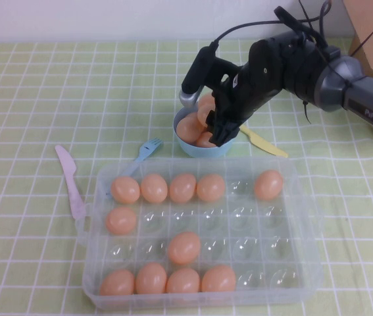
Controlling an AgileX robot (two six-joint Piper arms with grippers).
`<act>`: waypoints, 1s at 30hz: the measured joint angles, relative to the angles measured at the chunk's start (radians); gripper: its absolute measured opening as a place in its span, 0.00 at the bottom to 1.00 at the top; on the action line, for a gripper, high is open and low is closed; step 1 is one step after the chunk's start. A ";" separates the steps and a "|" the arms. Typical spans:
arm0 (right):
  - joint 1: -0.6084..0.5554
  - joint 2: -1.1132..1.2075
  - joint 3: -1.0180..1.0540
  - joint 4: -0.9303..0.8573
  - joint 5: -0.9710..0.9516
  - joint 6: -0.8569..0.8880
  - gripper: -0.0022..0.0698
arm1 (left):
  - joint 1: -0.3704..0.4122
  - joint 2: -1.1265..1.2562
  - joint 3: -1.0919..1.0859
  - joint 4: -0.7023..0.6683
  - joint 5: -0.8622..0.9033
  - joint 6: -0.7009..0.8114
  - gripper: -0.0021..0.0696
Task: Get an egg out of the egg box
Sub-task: Place the egg in the bowl
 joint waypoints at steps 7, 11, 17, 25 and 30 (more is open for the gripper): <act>0.000 0.000 0.000 0.001 0.000 0.003 0.63 | 0.000 0.000 0.000 0.000 0.000 0.000 0.02; 0.000 0.000 0.000 0.006 0.000 0.007 0.68 | 0.000 0.000 0.000 0.000 0.000 0.000 0.02; 0.000 0.000 0.000 0.006 0.000 0.007 0.70 | 0.000 0.000 0.000 0.000 0.000 0.000 0.02; 0.000 -0.072 0.000 0.014 0.029 0.015 0.70 | 0.000 0.000 0.000 0.000 0.000 0.000 0.02; 0.000 -0.178 -0.002 0.017 0.155 0.094 0.69 | 0.000 0.000 0.000 0.000 0.000 0.000 0.02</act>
